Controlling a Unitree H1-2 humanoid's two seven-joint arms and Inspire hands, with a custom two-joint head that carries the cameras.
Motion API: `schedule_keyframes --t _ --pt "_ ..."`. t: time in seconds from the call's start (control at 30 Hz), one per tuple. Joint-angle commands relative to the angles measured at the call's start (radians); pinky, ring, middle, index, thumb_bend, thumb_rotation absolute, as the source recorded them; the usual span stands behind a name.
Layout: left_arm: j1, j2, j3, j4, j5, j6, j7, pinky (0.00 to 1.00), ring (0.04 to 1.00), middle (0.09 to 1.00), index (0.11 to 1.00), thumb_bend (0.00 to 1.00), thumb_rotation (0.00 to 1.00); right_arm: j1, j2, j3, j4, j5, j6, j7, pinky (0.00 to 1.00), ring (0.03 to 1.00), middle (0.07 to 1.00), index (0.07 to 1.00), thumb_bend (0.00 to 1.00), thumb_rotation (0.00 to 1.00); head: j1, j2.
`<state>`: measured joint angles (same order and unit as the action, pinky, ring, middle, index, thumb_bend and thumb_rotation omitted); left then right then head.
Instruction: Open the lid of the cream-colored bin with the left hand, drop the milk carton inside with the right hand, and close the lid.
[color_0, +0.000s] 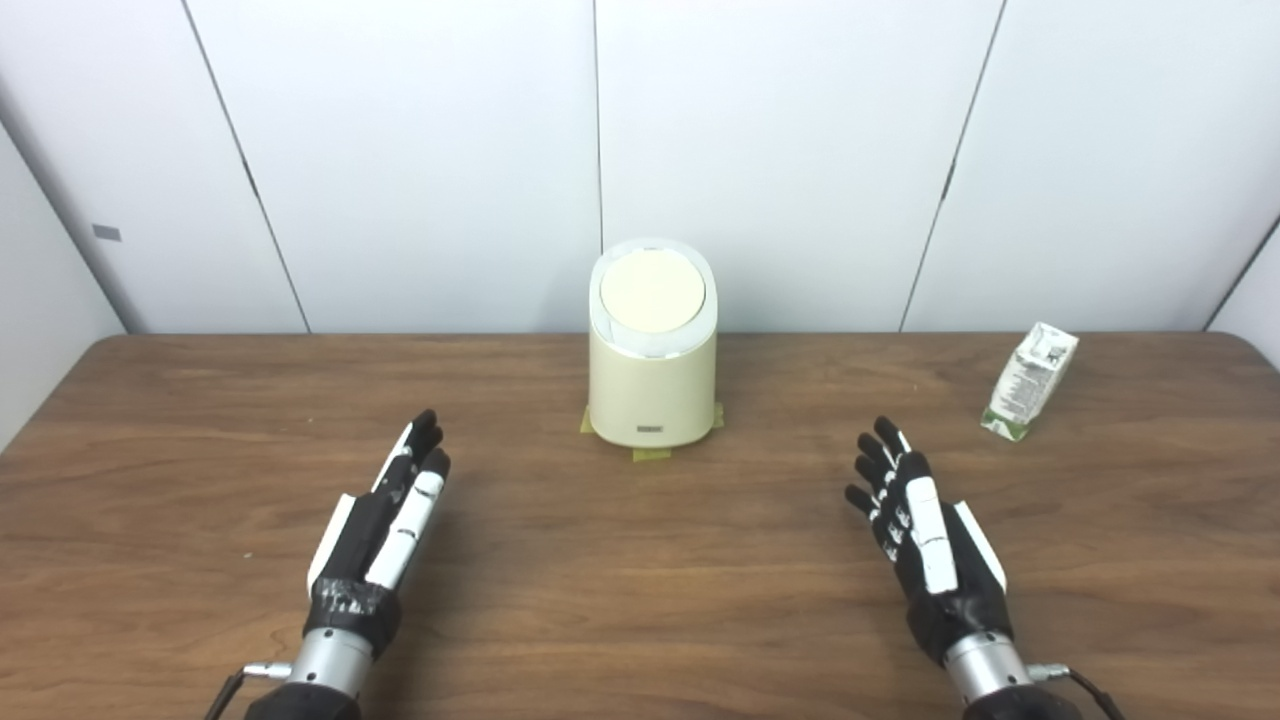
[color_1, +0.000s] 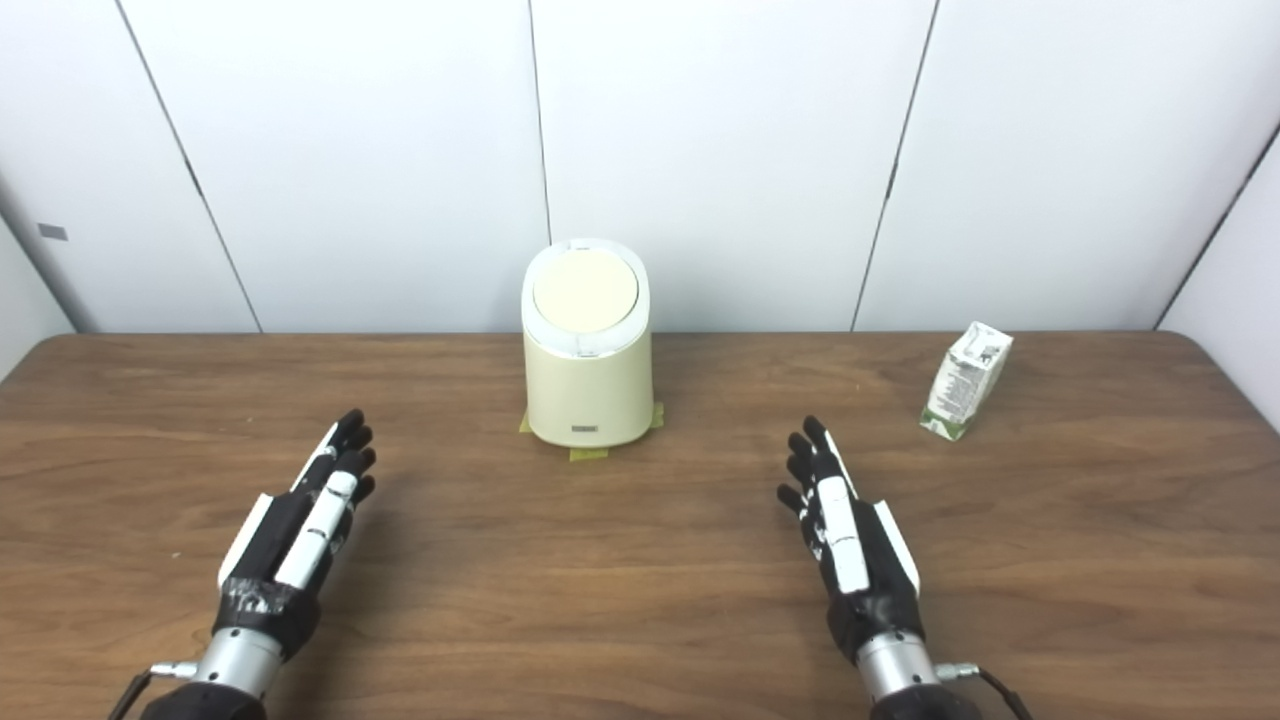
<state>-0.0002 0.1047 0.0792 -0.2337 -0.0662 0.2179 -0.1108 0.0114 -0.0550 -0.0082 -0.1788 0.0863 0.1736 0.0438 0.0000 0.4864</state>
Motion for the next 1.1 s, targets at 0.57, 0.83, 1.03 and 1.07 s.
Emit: schedule_keyframes --t 0.57,0.83,1.03,1.07 --pt "-0.250 0.063 -0.009 -0.072 0.053 0.071 0.010 0.91 0.939 0.966 1.000 0.67 0.50 -0.017 0.008 0.018 0.022 -0.045 -0.103 0.000 0.91 0.959 0.964 1.000 0.58 1.00 -0.009 -0.046" --pt "-0.547 0.165 -0.106 0.017 0.199 0.239 -0.034 0.89 0.918 0.951 1.000 0.74 0.36 -0.028 0.023 0.014 0.029 -0.035 -0.100 -0.007 0.92 0.965 0.960 1.000 0.57 1.00 -0.013 -0.045" --pt "-0.712 0.175 -0.141 0.154 0.270 0.252 -0.146 0.90 0.938 0.981 1.000 0.81 0.30 -0.030 0.022 0.012 0.044 -0.037 -0.110 -0.005 0.92 0.960 0.958 1.000 0.57 1.00 -0.012 -0.039" --pt "-0.742 0.171 -0.151 0.186 0.299 0.252 -0.167 0.90 0.942 0.986 1.000 0.81 0.28 -0.029 0.020 0.012 0.043 -0.039 -0.109 -0.004 0.92 0.959 0.958 1.000 0.57 1.00 -0.011 -0.038"
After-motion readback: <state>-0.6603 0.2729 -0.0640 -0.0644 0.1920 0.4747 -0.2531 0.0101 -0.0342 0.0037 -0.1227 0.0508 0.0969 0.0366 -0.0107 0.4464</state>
